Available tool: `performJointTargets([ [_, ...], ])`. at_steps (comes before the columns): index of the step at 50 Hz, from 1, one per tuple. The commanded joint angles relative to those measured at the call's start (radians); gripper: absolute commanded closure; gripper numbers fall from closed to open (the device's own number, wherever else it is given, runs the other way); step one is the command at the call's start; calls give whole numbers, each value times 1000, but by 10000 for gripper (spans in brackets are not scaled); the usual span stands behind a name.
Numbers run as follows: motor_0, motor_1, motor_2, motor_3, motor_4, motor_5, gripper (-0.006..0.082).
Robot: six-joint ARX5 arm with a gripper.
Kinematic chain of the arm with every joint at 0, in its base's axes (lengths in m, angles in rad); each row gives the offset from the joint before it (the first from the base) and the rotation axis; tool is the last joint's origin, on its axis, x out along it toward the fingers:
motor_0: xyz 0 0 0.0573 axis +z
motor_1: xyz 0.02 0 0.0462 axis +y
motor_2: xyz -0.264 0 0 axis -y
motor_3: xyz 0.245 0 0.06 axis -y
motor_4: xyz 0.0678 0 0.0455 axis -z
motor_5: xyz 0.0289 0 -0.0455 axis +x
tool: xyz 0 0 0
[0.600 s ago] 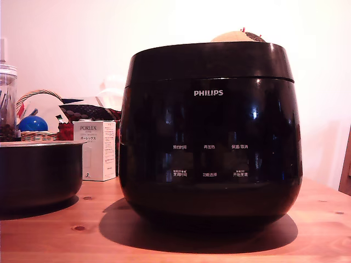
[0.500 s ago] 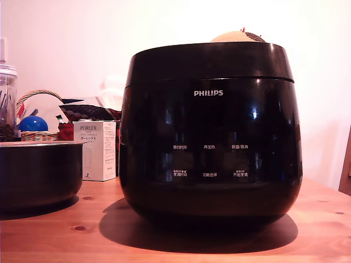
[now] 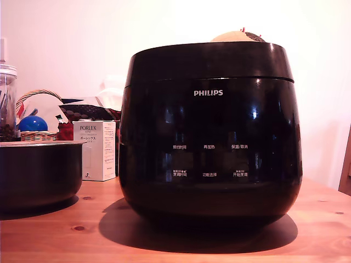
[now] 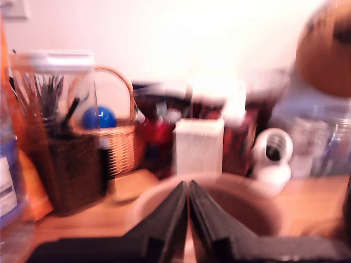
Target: Open the rice cooker by pressing the large metal button on the top of its lid with medium force
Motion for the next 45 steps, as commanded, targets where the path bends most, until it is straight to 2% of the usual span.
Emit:
performJointTargets([
  [1, -3, -10, 37, 15, 56, -92, 789],
  [3, -3, -9, 58, 7, 68, -97, 789],
  [4, -3, -9, 68, 1, 126, -126, 789],
  [6, -3, -9, 90, -8, 151, -137, 789],
  [7, -3, -9, 100, -14, 209, -137, 789],
  [8, -3, -9, 112, -24, 242, -178, 789],
  [10, -4, -6, 139, -49, 255, -183, 789],
  [11, -4, -1, 151, -61, 335, -211, 789],
  [13, -5, 11, 176, -83, 357, -220, 789],
  [15, -6, 26, 201, -113, 450, -250, 789],
  [17, -9, 44, 230, -135, 461, -250, 789],
  [18, -11, 53, 243, -143, 527, -250, 789],
  [24, -26, 134, 322, -158, 652, -248, 789],
  [32, -50, 268, 425, -158, 780, -214, 789],
  [33, -55, 288, 438, -158, 791, -168, 789],
  [35, -65, 326, 462, -156, 811, -151, 789],
  [45, -144, 515, 556, -153, 833, -56, 789],
])
